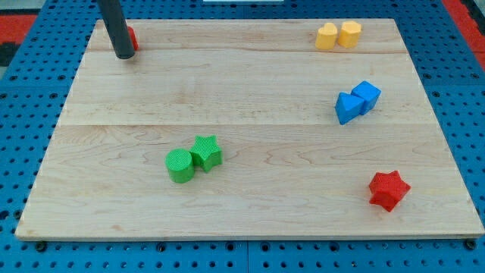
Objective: Separate the green blocks from each other
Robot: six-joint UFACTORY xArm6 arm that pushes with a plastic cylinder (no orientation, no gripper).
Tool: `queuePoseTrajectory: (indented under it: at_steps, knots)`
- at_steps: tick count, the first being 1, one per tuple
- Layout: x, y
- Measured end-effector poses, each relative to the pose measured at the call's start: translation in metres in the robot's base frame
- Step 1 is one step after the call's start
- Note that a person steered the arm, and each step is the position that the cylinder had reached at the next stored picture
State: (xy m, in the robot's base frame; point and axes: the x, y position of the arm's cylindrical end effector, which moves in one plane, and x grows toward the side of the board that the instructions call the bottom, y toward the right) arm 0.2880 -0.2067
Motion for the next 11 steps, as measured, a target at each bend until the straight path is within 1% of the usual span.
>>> queuePoseTrajectory:
  at_steps: [1,2,3,4,5,6,7,8,9,10,11]
  knots:
    - [0.031,0.05]
    - [0.087,0.154]
    - [0.093,0.221]
    - [0.141,0.257]
    - [0.201,0.309]
    - [0.25,0.302]
    - [0.258,0.223]
    - [0.298,0.169]
    - [0.257,0.131]
    - [0.203,0.144]
    - [0.229,0.119]
